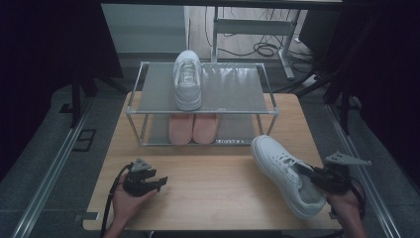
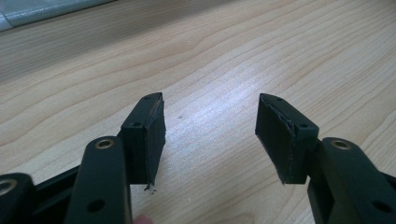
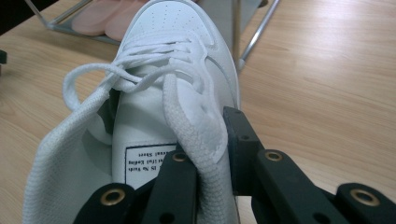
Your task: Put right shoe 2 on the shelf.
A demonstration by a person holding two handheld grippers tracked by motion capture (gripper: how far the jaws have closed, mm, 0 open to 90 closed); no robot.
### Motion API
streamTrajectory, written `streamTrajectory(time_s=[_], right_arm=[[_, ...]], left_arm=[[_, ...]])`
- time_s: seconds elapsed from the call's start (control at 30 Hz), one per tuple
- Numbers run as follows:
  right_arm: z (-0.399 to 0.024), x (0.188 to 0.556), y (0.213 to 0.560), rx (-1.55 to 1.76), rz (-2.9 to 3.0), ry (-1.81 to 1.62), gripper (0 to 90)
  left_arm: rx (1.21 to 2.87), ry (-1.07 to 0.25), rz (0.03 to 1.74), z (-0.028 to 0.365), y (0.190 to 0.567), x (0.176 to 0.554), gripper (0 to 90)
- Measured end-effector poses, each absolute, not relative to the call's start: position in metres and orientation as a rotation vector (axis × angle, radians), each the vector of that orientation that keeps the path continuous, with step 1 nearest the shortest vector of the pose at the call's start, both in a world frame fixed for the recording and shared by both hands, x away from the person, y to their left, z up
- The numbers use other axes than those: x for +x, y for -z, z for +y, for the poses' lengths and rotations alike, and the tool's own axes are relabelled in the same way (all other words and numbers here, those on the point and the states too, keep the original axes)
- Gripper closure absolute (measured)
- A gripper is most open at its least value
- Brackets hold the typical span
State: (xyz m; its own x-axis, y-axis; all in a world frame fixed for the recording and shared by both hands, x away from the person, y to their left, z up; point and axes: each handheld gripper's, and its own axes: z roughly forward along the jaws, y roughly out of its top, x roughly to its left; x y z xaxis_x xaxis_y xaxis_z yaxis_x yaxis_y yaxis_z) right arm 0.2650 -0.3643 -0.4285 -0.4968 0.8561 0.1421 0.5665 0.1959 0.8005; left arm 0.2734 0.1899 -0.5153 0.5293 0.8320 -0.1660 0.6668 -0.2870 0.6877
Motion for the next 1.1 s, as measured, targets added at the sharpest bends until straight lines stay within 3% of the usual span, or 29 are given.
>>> streamTrajectory(time_s=[0.57,1.1], right_arm=[[-0.302,0.279,0.419,1.235,2.192,-1.332,82.4],[-0.275,0.281,0.391,1.148,2.197,-1.445,82.4]], left_arm=[[2.038,-0.29,1.219,0.191,0.515,0.273,43.0],[2.036,-0.286,1.23,0.191,0.516,0.274,43.3]])
